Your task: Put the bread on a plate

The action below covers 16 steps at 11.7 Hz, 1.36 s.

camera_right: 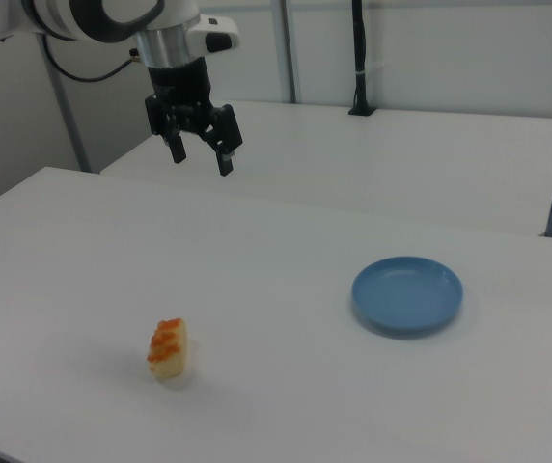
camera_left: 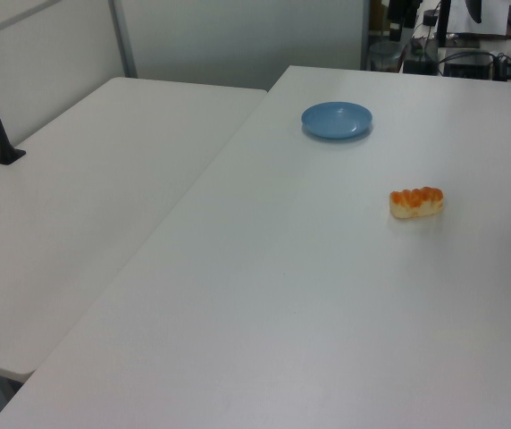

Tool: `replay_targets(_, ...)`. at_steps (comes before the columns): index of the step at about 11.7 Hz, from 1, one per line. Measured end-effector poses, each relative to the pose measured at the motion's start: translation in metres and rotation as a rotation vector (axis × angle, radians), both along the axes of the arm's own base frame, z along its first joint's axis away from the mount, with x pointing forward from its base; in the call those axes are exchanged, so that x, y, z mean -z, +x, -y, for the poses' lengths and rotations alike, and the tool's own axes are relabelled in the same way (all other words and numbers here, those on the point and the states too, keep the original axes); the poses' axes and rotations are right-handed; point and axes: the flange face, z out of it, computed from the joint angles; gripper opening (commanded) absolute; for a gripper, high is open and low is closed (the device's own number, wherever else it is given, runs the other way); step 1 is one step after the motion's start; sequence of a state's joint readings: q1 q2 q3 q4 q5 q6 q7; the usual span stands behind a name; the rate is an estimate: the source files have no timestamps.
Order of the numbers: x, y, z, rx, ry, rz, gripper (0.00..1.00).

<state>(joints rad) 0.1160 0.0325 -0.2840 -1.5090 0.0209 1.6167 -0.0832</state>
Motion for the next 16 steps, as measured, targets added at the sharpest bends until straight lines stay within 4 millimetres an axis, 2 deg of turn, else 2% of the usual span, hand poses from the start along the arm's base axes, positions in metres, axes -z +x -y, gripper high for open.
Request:
replay_targets(5,0.008,0.003,-0.015,-0.026,0.003,-0.017,1.00)
replay_targets(16,0.010,0.003,-0.015,-0.026,0.003,-0.020,1.00)
